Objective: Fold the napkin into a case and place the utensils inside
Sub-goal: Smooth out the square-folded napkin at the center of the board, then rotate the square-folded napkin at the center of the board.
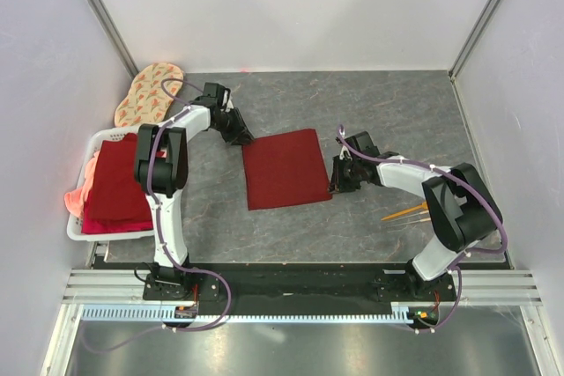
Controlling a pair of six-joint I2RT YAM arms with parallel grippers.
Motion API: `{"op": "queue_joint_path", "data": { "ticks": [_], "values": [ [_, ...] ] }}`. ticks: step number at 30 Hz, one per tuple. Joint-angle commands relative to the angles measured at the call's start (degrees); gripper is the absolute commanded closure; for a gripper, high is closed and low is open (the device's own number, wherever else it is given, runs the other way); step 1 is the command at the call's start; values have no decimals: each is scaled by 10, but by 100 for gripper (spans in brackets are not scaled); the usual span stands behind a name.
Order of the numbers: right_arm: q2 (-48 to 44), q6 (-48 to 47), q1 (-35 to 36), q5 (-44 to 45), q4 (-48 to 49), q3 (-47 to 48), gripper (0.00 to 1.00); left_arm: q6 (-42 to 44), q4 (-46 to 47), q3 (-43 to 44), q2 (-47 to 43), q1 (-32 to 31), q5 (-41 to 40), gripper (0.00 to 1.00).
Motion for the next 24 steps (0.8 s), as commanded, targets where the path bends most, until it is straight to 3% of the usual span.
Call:
{"op": "queue_joint_path", "data": {
  "ticks": [1,5,13,16,19,20,24],
  "values": [
    [24,-13,-3,72,-4,3,86,59,-31,34,17,16,-61,67],
    [44,-26,-11,151,-35,27,86,59,-44,49,3,13,-40,68],
    [34,-69,5,159,-89,98,80,38,-29,-15,-123,-18,-7,61],
    [12,-72,16,211,-136,129,75,33,-22,-34,-178,-38,-5,60],
    [-25,-58,18,224,-154,141,60,26,-15,-35,-194,-49,-12,62],
    [-40,-54,21,217,-154,143,54,24,-12,-28,-190,-50,-12,62],
    [-58,-8,40,138,-125,143,49,19,-14,-9,-122,-56,-5,71]
  ]
}}
